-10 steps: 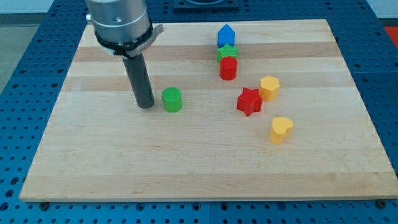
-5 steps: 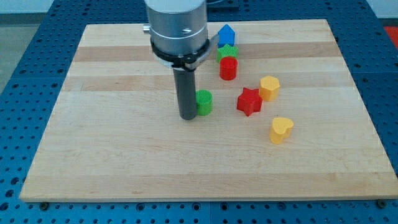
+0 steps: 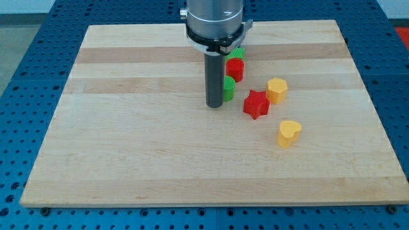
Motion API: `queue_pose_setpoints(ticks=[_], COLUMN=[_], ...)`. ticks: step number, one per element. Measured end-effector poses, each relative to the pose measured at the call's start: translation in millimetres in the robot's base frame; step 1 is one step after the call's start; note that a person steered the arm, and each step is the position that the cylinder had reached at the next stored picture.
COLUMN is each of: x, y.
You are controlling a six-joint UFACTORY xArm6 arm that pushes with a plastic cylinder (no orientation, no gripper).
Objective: Place the green circle below the red circle
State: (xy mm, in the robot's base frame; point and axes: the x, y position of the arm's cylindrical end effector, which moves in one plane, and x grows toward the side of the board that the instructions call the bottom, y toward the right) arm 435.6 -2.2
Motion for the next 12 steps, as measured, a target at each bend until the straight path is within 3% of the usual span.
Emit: queue_pose_setpoints(ticks=[2,7,12], x=[-13.1,-19.9,-0.5], y=[-12.7,23.2,56.0])
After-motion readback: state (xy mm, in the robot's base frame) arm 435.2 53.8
